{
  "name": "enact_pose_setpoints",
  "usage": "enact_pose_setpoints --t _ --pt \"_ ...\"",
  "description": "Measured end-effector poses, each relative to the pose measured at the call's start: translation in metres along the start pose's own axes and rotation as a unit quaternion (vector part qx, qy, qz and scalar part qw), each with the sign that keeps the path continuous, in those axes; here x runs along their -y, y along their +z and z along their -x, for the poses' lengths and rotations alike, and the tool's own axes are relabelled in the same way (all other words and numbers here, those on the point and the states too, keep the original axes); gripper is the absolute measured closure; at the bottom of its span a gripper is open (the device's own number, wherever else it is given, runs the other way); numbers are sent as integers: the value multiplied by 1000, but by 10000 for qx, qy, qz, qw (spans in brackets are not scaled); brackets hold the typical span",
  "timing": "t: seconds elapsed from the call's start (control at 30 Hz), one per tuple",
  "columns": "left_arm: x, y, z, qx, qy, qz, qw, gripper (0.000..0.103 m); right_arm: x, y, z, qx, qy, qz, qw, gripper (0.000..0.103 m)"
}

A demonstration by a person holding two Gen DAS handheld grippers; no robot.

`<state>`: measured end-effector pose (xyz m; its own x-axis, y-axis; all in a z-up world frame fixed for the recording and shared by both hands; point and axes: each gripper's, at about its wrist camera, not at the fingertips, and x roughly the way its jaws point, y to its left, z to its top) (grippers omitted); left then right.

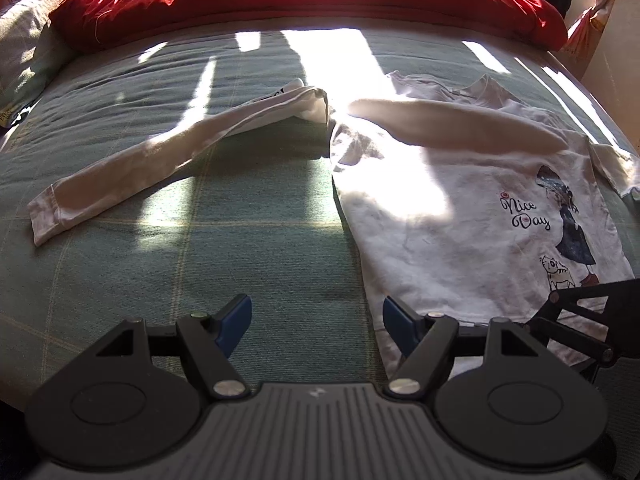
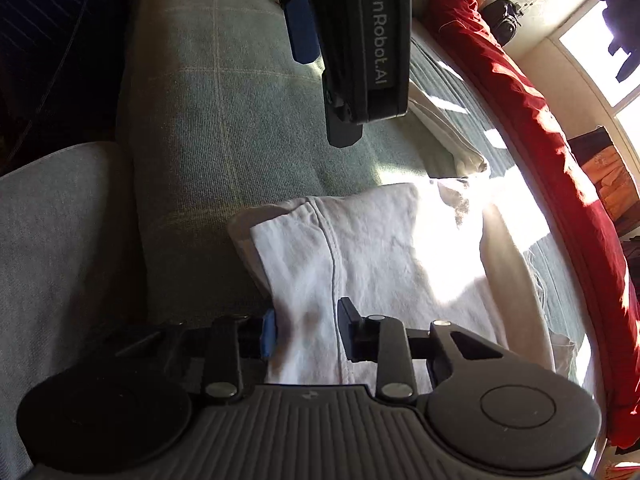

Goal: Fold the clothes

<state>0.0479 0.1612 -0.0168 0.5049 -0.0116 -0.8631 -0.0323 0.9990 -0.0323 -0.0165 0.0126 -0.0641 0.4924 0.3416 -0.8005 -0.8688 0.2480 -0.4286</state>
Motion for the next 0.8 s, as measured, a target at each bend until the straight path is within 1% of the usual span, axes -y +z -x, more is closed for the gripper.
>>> enact_pose_setpoints --t 0.03,0.17,0.27,0.4,0.5,0.6,0.67,0.7,0.77,0.8 --pt "-1 0 -2 -18 -34 36 10000 29 2 0 4 38 -36 1 10000 93" --pt "-3 -1 -9 -88 -183 188 9996 29 22 -8 15 -5 -257 -182 9995 95" --pt "-4 -2 -14 -158 -451 391 9981 29 46 -20 17 -145 -381 -484 9980 95" --pt "4 1 -21 -211 -742 547 9955 30 76 -47 15 -424 -544 -922 9933 95" --pt "11 5 -26 -259 -1004 692 9922 30 93 -68 5 -637 -579 -1205 9890 95" --pt "12 8 -39 -397 -1510 1196 9805 32 101 -85 -4 -779 -536 -1415 9854 95" --pt "13 7 -51 -571 -1689 1642 9702 34 103 -92 -7 -778 -477 -1529 9840 95" --pt "12 5 -57 -662 -1794 1876 9634 34 105 -96 -8 -777 -448 -1582 9833 95" --pt "10 -3 -70 -842 -2100 2450 9428 38 107 -100 -7 -699 -388 -1697 9822 95" --pt "10 -6 -75 -916 -2198 2668 9339 39 108 -101 -6 -663 -368 -1729 9820 95"
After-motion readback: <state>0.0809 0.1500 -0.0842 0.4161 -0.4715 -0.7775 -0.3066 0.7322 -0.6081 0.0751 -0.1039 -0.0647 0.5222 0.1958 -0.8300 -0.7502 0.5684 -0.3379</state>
